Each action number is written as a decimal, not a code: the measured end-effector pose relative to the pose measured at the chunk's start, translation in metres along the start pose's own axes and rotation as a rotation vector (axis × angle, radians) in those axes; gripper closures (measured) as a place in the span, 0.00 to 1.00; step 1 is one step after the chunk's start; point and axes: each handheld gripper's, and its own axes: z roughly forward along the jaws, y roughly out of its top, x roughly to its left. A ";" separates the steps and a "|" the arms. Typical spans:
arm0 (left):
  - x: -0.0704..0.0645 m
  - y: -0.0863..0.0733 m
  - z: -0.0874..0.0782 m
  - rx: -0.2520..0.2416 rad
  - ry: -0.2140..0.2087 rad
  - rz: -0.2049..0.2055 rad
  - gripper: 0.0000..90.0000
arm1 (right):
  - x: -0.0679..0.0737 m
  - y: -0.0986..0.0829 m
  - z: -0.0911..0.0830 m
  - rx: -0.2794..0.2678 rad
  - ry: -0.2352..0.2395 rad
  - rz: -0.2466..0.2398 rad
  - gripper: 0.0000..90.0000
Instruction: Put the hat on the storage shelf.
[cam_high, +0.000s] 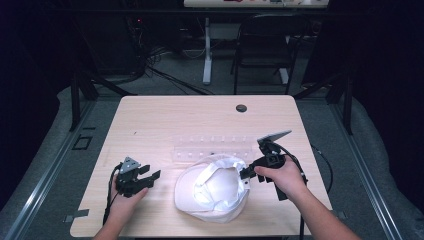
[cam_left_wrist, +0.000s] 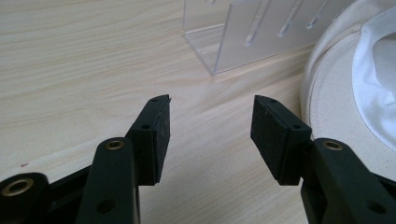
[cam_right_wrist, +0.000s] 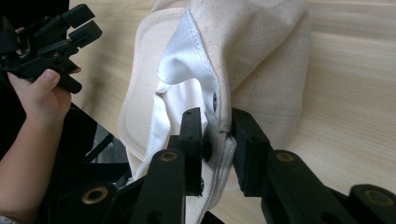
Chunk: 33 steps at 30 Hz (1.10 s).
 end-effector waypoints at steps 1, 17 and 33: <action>0.000 0.000 0.000 0.000 0.000 0.000 0.53 | 0.001 0.000 0.001 -0.008 -0.008 0.004 0.86; -0.001 0.000 0.000 -0.002 0.004 0.003 0.53 | 0.026 0.009 -0.009 0.000 -0.096 -0.039 0.91; -0.002 0.000 0.001 0.006 0.000 0.012 0.54 | 0.063 0.021 -0.037 -0.005 -0.164 -0.096 0.91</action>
